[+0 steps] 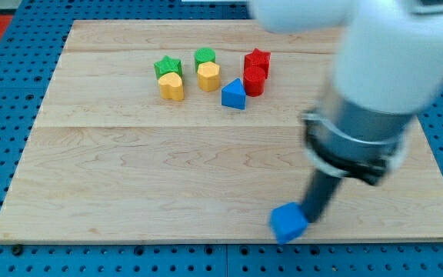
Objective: Push the blue blocks into the group of blocks
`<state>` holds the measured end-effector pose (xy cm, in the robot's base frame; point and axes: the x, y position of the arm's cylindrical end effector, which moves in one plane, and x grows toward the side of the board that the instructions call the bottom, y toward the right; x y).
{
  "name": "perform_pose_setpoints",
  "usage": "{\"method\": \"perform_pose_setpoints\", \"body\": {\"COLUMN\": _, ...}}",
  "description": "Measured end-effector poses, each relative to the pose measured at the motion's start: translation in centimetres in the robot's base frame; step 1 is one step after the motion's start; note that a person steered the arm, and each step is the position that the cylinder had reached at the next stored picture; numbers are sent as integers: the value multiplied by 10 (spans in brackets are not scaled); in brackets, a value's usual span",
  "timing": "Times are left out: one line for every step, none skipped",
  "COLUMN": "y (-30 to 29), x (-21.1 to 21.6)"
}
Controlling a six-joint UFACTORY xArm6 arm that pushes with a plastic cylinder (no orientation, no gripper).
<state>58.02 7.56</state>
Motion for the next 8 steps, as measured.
{"method": "perform_pose_setpoints", "body": {"y": 31, "x": 10}}
{"method": "perform_pose_setpoints", "body": {"y": 76, "x": 36}}
{"method": "perform_pose_setpoints", "body": {"y": 53, "x": 39}}
{"method": "perform_pose_setpoints", "body": {"y": -66, "x": 38}}
{"method": "perform_pose_setpoints", "body": {"y": -175, "x": 20}}
{"method": "perform_pose_setpoints", "body": {"y": -164, "x": -12}}
{"method": "perform_pose_setpoints", "body": {"y": -149, "x": -61}}
{"method": "perform_pose_setpoints", "body": {"y": -149, "x": -133}}
